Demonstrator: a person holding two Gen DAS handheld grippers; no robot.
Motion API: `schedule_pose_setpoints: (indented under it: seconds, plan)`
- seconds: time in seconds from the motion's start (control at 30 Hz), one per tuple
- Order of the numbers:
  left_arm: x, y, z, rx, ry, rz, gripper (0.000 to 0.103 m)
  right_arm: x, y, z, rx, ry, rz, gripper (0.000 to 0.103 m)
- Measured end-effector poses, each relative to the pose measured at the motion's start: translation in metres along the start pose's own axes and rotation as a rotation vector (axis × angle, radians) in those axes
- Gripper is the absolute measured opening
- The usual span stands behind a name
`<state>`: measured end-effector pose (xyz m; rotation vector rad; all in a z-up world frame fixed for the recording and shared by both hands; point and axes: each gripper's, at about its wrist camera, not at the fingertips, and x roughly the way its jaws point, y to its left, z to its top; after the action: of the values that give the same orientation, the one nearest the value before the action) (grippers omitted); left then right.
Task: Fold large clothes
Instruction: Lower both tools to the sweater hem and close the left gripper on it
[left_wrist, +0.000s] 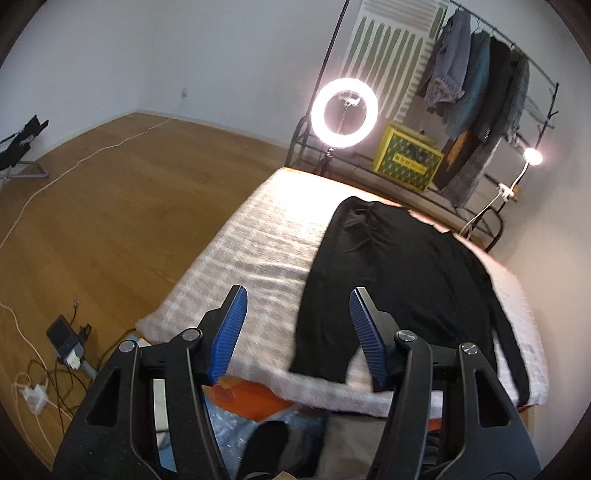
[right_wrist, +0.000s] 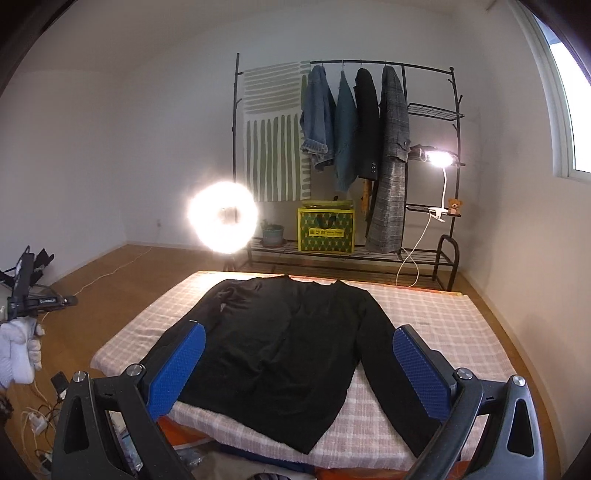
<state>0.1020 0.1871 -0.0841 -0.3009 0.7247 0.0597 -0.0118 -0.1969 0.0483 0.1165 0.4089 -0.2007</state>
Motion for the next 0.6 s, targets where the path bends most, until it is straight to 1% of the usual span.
schedule_pose_setpoints:
  seconds: [0.03,0.07,0.17,0.23,0.27,0.33,0.37,0.43,0.53,0.6]
  plan:
    - [0.009,0.001,0.002,0.006,0.011,0.000,0.058,0.004,0.001,0.001,0.001,-0.002,-0.008,0.103]
    - [0.021,0.004,0.004,0.008,0.028,-0.006,0.054,0.008,0.002,0.002,0.005,-0.002,-0.012,0.103]
    - [0.063,0.005,0.002,0.026,0.104,-0.039,0.050,0.031,0.005,0.004,0.024,0.018,0.007,0.102]
    - [0.096,0.008,-0.005,0.033,0.181,-0.053,0.046,0.050,0.008,0.004,0.031,0.038,0.018,0.093]
    - [0.110,0.009,-0.009,0.026,0.219,-0.062,0.044,0.062,0.010,0.004,0.038,0.054,0.022,0.091]
    - [0.134,0.012,-0.016,0.003,0.277,-0.087,0.044,0.086,0.013,0.003,0.065,0.088,0.051,0.082]
    - [0.145,0.013,-0.019,-0.006,0.299,-0.094,0.044,0.096,0.014,0.002,0.080,0.104,0.069,0.080]
    - [0.166,0.012,-0.024,-0.006,0.330,-0.095,0.044,0.121,0.018,-0.002,0.114,0.150,0.121,0.070]
    - [0.195,0.010,-0.029,0.008,0.379,-0.113,0.044,0.155,0.024,-0.007,0.130,0.212,0.172,0.061]
    - [0.213,0.007,-0.032,0.036,0.403,-0.114,0.044,0.175,0.030,-0.010,0.128,0.244,0.197,0.059]
